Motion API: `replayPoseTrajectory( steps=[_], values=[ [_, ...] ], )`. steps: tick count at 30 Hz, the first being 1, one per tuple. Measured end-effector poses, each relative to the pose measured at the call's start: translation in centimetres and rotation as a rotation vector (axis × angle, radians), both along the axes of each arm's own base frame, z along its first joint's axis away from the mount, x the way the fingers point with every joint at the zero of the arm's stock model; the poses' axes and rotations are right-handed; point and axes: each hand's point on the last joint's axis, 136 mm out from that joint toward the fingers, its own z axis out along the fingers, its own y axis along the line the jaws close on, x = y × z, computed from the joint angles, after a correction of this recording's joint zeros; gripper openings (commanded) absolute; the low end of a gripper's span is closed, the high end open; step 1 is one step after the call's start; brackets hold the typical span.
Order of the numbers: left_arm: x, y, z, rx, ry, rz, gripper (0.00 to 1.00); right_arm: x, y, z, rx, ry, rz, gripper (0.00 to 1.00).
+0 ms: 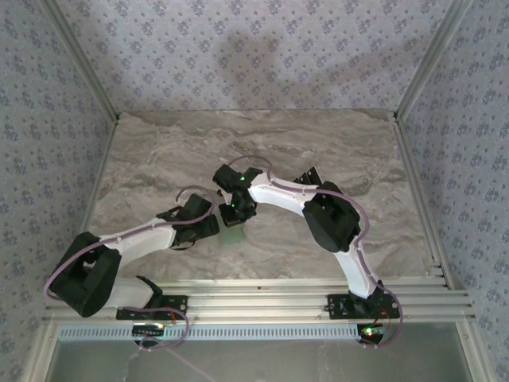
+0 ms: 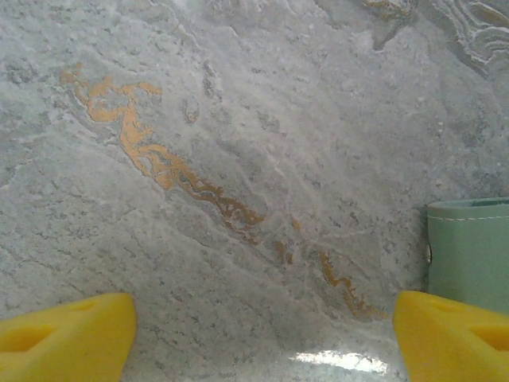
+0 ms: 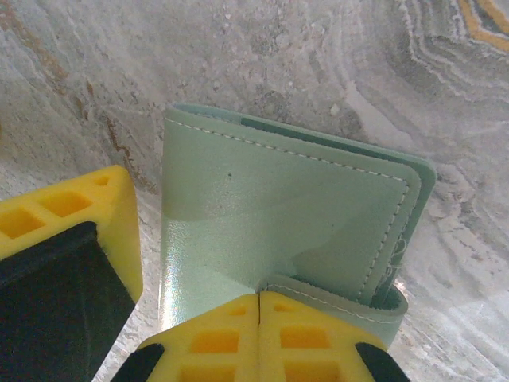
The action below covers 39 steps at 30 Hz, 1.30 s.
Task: Put the credit cards into the card holder
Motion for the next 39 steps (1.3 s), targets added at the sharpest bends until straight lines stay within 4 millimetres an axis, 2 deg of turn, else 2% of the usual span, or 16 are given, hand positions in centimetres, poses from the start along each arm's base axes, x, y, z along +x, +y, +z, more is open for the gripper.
replayPoseTrajectory(
  steps=[21,30,35,39],
  values=[
    [0.0,0.0,0.0,0.001,-0.001,0.001,0.85,-0.2,0.2,-0.8,0.047,0.023,-0.015,0.0],
    [0.0,0.0,0.0,0.001,-0.001,0.001,0.85,0.0,-0.1,-0.8,0.13,0.069,-0.061,0.01],
    [0.1,0.0,0.1,0.001,-0.001,-0.003,0.86,0.2,0.1,-0.5,0.166,0.094,-0.074,0.16],
    [0.3,-0.3,0.5,-0.008,-0.005,-0.011,0.9,0.6,0.9,0.3,0.223,0.106,-0.085,0.45]
  ],
)
